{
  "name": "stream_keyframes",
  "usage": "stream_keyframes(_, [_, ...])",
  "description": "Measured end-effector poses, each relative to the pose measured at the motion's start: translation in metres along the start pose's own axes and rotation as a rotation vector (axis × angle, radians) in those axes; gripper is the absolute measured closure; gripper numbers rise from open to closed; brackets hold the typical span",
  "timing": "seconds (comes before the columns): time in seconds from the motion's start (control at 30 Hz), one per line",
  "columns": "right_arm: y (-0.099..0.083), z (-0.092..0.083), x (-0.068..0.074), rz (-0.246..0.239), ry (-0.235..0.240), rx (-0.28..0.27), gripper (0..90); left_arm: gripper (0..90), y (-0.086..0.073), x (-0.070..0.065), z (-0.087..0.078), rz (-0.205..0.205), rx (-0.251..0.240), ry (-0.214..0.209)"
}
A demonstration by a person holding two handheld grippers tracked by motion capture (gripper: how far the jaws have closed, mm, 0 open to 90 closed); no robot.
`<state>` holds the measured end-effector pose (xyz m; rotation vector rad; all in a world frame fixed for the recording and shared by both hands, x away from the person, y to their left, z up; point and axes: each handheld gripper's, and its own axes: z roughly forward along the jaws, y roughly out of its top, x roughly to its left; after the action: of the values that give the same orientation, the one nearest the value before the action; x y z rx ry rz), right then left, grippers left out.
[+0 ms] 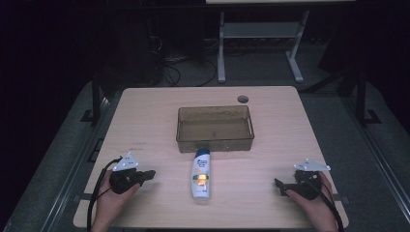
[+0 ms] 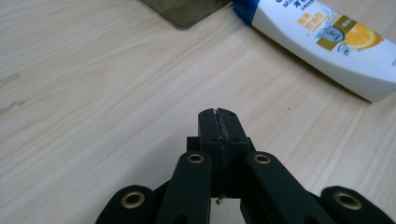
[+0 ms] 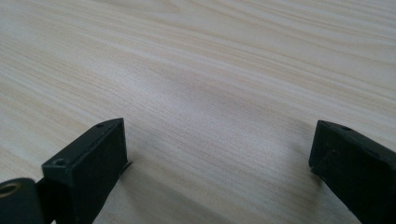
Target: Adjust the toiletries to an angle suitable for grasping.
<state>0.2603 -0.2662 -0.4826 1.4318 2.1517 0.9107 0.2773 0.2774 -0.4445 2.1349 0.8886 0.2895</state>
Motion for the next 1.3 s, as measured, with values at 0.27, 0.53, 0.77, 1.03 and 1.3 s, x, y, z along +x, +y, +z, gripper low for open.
stream_keyframes(0.27, [0.000, 0.000, 0.000, 0.000, 0.000, 0.000, 3.8, 89.9, 0.015, -0.004, 0.012, 0.016, -0.005, -0.035])
stream_keyframes(0.53, [0.000, 0.000, 0.000, 0.000, 0.000, 0.000, 3.8, 89.9, 0.029, -0.014, 0.028, 0.037, 0.000, -0.084])
stream_keyframes(0.77, [0.000, 0.000, 0.000, 0.000, 0.000, 0.000, 3.8, 89.9, 0.038, -0.027, 0.041, 0.060, -0.001, -0.128])
stream_keyframes(1.03, [0.000, 0.000, 0.000, 0.000, 0.000, 0.000, 3.8, 89.9, 0.037, -0.036, 0.048, 0.078, 0.016, -0.169])
stream_keyframes(1.3, [0.000, 0.000, 0.000, 0.000, 0.001, 0.000, 3.8, 89.9, 0.033, -0.046, 0.054, 0.096, 0.034, -0.214])
